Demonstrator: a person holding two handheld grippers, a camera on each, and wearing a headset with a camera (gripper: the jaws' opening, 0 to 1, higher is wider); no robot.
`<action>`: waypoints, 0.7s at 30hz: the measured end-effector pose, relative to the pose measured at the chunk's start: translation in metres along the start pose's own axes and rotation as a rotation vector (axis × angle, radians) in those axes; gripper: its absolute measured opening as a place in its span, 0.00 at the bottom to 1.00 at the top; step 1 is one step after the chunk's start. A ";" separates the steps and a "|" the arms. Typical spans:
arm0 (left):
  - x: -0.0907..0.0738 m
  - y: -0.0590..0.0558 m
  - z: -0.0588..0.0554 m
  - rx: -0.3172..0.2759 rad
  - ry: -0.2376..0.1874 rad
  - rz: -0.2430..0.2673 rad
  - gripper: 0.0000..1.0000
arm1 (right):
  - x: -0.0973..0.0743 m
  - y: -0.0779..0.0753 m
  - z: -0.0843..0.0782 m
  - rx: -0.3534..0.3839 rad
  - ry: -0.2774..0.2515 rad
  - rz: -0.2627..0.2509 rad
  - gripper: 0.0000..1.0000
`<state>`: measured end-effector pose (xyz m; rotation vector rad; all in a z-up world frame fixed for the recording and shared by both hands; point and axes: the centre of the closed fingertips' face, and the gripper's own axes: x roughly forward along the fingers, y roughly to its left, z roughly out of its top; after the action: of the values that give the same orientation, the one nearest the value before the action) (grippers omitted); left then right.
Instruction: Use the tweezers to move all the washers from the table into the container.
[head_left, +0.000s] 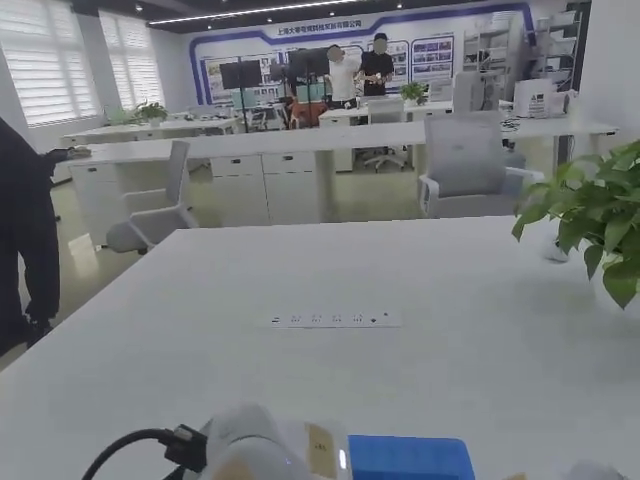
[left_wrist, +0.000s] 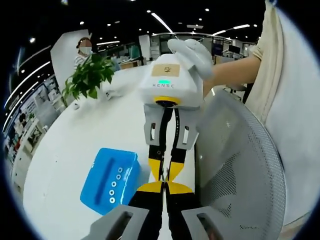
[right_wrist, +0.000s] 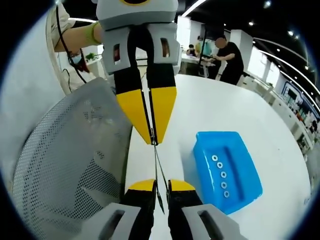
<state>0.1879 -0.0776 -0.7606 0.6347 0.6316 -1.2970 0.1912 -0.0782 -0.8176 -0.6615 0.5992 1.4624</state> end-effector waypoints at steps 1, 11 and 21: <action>0.002 0.000 -0.002 -0.003 0.010 -0.006 0.00 | 0.002 0.000 -0.002 0.003 0.003 -0.003 0.05; 0.014 0.005 -0.036 -0.022 0.144 -0.050 0.00 | 0.022 -0.002 -0.010 0.103 -0.062 -0.030 0.07; 0.021 0.010 -0.079 -0.055 0.255 -0.102 0.00 | -0.036 -0.010 0.008 0.359 -0.382 -0.100 0.26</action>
<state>0.1954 -0.0318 -0.8287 0.7363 0.9157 -1.2985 0.1998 -0.0972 -0.7859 -0.1235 0.5027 1.2996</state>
